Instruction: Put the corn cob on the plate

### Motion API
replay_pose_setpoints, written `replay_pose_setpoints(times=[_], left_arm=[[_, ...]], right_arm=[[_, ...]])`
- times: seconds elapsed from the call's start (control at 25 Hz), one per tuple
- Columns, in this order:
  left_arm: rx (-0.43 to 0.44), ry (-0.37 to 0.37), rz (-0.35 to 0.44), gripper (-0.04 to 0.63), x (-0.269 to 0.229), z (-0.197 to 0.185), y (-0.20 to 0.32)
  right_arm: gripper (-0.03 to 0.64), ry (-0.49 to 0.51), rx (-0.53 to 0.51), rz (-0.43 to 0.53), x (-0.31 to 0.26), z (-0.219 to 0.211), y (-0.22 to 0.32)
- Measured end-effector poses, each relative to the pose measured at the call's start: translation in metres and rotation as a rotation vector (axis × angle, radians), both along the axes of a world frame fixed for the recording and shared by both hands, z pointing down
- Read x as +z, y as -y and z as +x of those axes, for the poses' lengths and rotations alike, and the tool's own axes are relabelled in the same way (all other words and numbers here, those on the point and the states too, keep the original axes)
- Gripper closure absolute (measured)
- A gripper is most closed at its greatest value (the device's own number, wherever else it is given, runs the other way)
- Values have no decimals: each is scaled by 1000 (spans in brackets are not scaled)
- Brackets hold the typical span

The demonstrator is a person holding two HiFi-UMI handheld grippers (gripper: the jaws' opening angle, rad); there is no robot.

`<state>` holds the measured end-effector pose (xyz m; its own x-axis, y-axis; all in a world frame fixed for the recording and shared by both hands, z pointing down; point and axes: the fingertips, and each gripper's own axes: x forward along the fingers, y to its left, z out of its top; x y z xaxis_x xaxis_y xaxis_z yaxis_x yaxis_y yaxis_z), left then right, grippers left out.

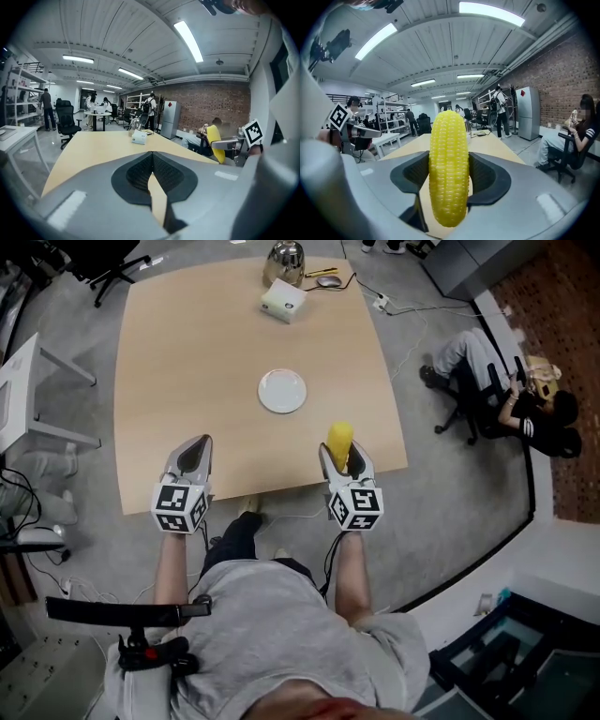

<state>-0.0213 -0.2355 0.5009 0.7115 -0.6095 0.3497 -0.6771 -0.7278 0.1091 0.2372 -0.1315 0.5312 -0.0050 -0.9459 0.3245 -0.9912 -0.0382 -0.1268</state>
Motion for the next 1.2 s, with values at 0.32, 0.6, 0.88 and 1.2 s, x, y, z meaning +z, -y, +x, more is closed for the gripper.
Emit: replay_pose_setpoints(times=[0.32,0.6,0.88,1.2], left_arm=[[-1,15,-37,575,27,-6,17],[-19,31,-68,575,49,-19,26],[-30,21,-66,575,56,-25,36],[-67,28,-74,575,63,-35,46]], right_arm=[[359,-27,-65,-40,20,-6,44],[359,-54,-113,-89,42,-15,82],[359,-75,-146,-122,58,-16,115],[359,-98,-205,-184,85,-17,150]])
